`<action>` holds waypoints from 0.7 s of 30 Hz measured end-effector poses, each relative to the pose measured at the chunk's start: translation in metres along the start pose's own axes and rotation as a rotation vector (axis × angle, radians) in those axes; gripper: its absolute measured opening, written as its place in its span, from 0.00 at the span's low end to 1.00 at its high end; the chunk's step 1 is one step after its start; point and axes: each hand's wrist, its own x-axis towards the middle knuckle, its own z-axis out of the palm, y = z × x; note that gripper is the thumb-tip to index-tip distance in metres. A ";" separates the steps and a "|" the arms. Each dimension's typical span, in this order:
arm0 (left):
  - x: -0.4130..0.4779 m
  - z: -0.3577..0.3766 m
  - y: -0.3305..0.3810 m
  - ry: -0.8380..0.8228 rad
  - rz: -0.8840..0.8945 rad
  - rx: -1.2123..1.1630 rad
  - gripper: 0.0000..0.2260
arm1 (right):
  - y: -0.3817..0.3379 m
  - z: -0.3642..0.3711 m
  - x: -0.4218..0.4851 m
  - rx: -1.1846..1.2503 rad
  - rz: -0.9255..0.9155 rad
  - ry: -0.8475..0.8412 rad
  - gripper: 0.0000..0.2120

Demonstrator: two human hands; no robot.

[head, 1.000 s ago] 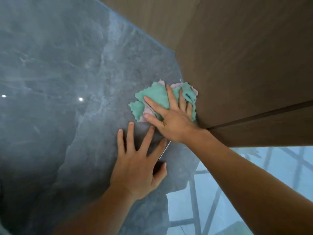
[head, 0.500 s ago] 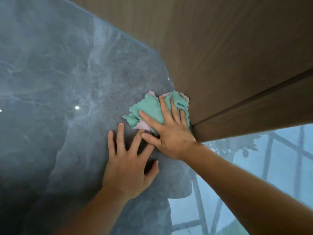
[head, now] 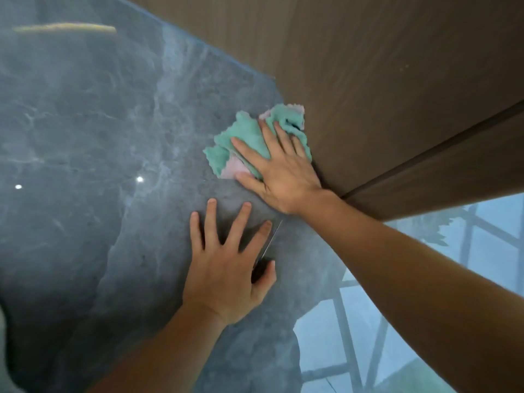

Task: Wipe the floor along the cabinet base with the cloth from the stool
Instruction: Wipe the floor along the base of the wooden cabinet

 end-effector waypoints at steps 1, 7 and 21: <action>0.000 0.000 0.000 -0.005 0.003 0.011 0.27 | 0.003 0.002 -0.017 -0.001 -0.019 -0.002 0.31; 0.000 0.005 0.000 0.009 0.014 0.054 0.25 | -0.007 0.009 -0.078 0.061 0.026 -0.027 0.30; -0.004 0.006 0.011 0.073 -0.025 0.071 0.29 | 0.133 0.025 -0.254 -0.014 0.116 0.030 0.25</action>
